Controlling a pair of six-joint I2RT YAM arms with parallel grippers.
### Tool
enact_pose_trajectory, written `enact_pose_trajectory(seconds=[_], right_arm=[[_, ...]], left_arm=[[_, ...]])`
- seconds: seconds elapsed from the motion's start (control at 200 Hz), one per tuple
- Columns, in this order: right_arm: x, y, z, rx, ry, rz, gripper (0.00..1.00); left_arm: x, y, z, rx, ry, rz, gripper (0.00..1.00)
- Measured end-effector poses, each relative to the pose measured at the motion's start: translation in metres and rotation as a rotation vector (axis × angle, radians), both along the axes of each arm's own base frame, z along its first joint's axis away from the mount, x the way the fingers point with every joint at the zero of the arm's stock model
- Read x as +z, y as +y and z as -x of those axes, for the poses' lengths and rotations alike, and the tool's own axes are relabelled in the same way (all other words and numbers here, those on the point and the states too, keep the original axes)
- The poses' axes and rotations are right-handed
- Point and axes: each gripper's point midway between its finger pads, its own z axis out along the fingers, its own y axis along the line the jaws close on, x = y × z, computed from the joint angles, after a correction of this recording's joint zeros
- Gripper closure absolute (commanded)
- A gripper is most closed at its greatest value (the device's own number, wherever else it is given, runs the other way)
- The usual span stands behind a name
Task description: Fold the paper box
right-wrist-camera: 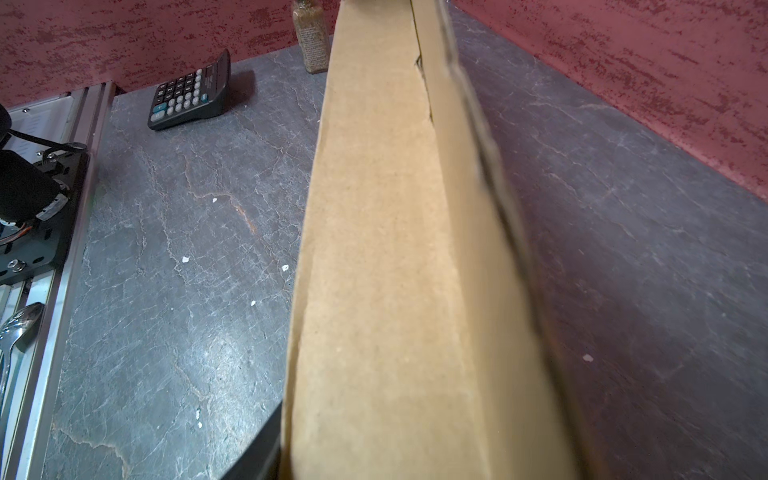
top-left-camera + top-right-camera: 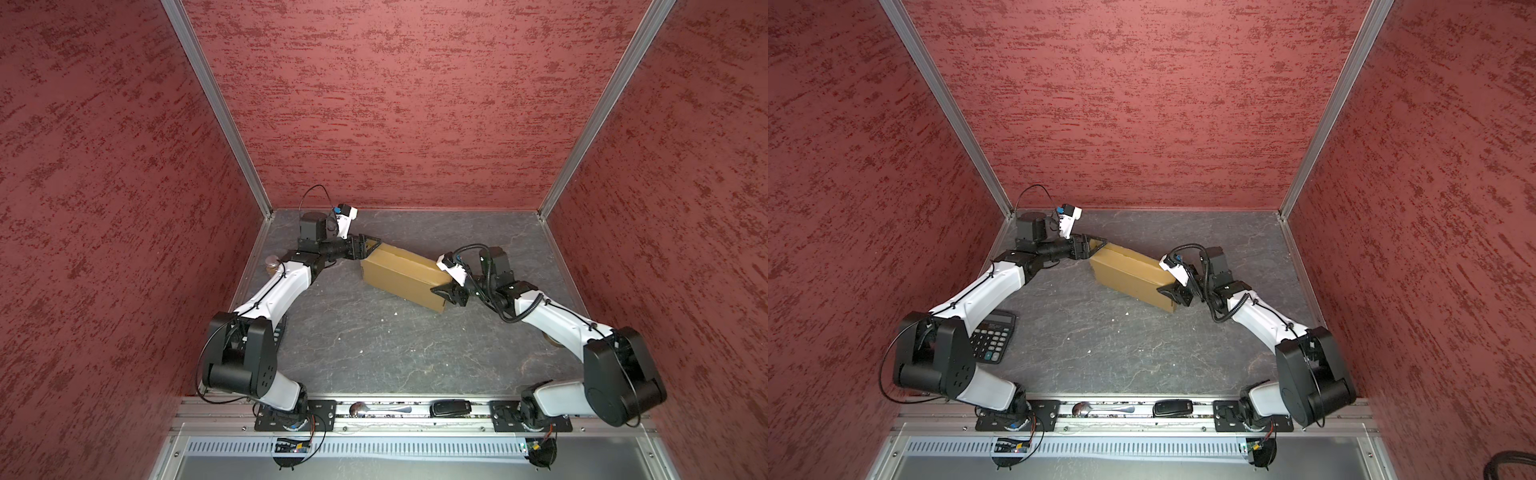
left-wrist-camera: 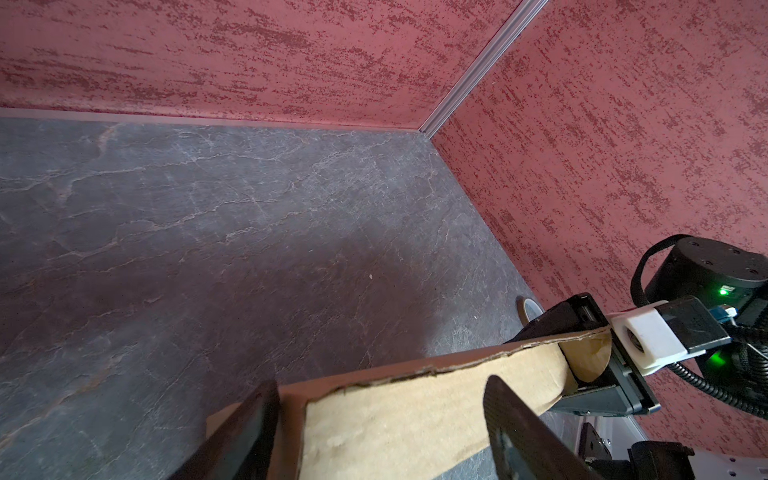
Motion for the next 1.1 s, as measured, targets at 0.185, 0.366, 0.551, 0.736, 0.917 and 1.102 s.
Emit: enact_pose_trajectory(seconds=[0.185,0.366,0.551,0.736,0.917,1.102], right_arm=[[-0.004,0.0,-0.001,0.0,0.012,0.004,0.75],[-0.007,0.0,-0.001,-0.001,0.019,0.007,0.76],[-0.01,0.0,-0.001,-0.001,0.027,0.01,0.77],[-0.011,0.001,-0.002,-0.001,0.03,0.01,0.78],[-0.012,0.001,-0.002,-0.002,0.032,0.01,0.79],[-0.013,0.001,-0.002,-0.003,0.034,0.011,0.79]], left_arm=[[0.0,0.0,-0.003,0.003,0.0,0.012,0.24],[0.001,-0.001,-0.004,0.007,0.002,0.019,0.26],[-0.003,0.001,-0.004,0.016,0.012,0.029,0.29],[-0.005,0.002,-0.004,0.027,0.018,0.043,0.33],[-0.005,0.002,-0.006,0.039,0.028,0.05,0.36],[-0.008,0.003,-0.009,0.055,0.038,0.052,0.42]])
